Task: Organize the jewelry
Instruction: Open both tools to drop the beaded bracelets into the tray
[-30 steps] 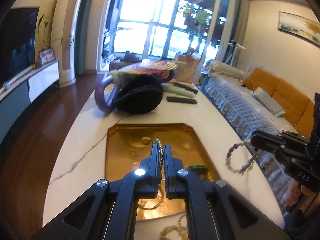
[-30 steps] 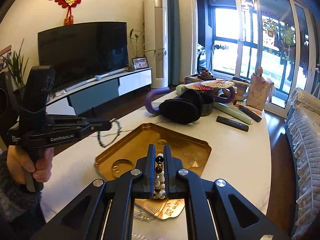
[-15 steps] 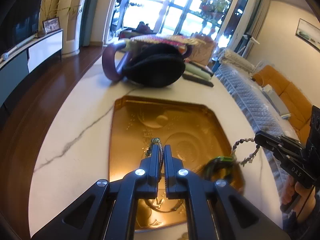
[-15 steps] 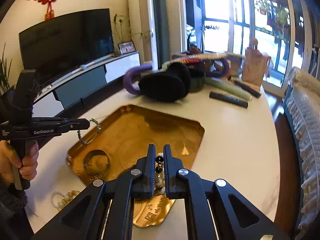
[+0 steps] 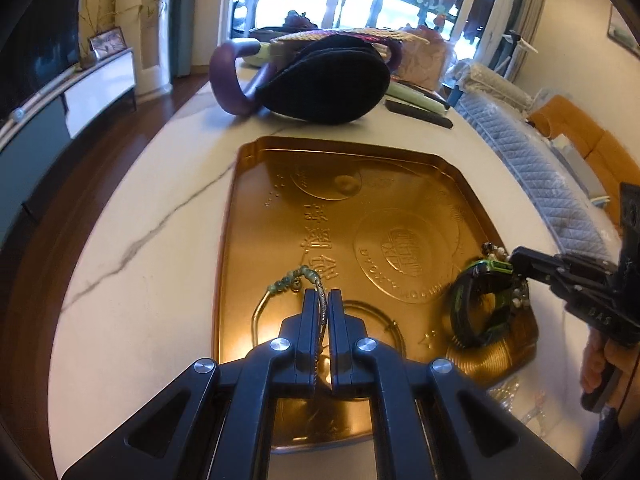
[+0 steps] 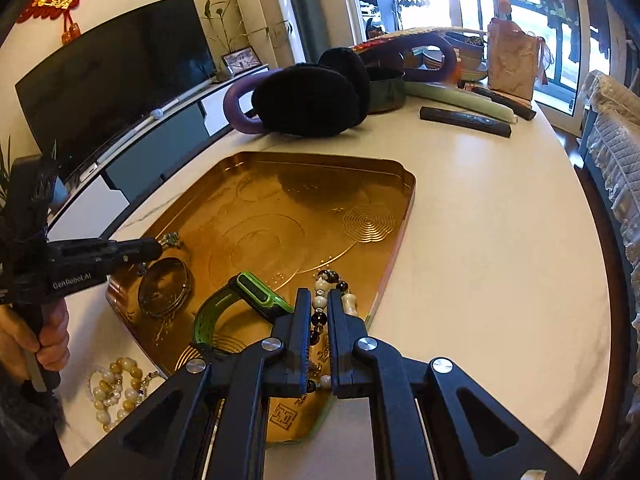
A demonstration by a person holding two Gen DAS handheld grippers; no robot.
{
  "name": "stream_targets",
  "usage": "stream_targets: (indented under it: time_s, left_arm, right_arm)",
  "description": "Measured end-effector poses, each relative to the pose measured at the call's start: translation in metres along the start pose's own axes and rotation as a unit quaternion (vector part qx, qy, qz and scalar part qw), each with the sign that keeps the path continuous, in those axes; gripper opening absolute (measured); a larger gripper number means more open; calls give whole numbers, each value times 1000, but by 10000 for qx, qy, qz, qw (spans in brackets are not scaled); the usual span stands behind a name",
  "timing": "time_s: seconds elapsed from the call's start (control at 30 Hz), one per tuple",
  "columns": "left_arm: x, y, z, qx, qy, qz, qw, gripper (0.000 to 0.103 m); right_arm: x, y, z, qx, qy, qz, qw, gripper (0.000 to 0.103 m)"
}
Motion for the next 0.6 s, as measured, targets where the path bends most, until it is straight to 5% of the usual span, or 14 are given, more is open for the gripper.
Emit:
stream_targets:
  time_s: [0.03,0.07,0.13,0.33,0.43,0.6]
  left_arm:
    - [-6,-4,0,48,90,422,9991,20]
    - [-9,-7,1,55,155,707,9974,47]
    - [-8,-20,6,265,150,814,9962,83]
    - [13,-65,-1,582,-40,332,9977,86]
    - [23,-85,-6,596,269,626,9959,86]
    - [38,-108,-26,370,261,344,9984,86]
  right_arm:
    - [0,-1,0,7,-37,-21,10000,19]
    - [0,-2,0,2,-40,-56,10000,40]
    - [2,-10,-1,69,-36,-122,9999,60]
    - [-4,-49,4,332,60,45,9994,61]
    - [-13,-76,4,329,229,130,9991,62]
    - [-36,-113,-16,279,258,352,9987,68]
Point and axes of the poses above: each gripper's, at about its wrist camera, not at the fingertips, and y roughly the way its jaws point, x to its right, z to its top, the point moved 9 cm from there along y, roughly the way its jaws point, and after that the axes turned 8 degrees about x, right-handed, at the moved point
